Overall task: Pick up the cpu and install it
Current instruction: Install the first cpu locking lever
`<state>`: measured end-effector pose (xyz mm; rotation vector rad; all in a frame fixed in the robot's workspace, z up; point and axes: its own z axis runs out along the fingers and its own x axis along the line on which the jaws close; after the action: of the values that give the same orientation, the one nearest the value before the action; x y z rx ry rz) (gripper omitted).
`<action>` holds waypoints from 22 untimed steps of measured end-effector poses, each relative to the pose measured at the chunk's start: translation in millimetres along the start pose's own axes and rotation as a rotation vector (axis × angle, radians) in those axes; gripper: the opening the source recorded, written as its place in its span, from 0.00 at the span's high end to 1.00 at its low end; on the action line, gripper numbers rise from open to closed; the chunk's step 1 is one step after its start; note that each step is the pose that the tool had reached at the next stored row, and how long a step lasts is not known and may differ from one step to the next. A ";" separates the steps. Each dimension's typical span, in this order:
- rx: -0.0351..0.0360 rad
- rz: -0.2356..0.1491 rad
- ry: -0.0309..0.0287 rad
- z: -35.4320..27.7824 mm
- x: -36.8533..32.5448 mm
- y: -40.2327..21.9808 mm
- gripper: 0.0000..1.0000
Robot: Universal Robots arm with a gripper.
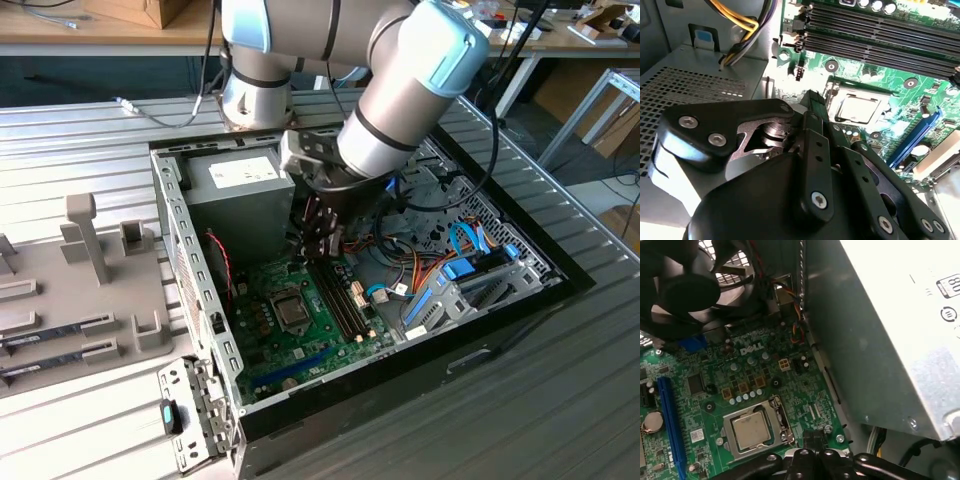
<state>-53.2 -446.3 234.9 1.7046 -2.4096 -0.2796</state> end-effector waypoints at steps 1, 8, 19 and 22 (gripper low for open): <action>0.0001 -0.002 0.0007 -0.1 0.7 -0.2 0.89; 0.0024 -0.025 0.0110 -0.2 5.7 -1.4 0.89; 0.0455 -0.034 0.1417 0.1 6.9 -1.8 0.89; 0.0455 -0.034 0.1417 0.0 7.7 -2.1 0.89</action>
<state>-53.8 -454.3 234.6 1.7231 -2.3044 -0.1052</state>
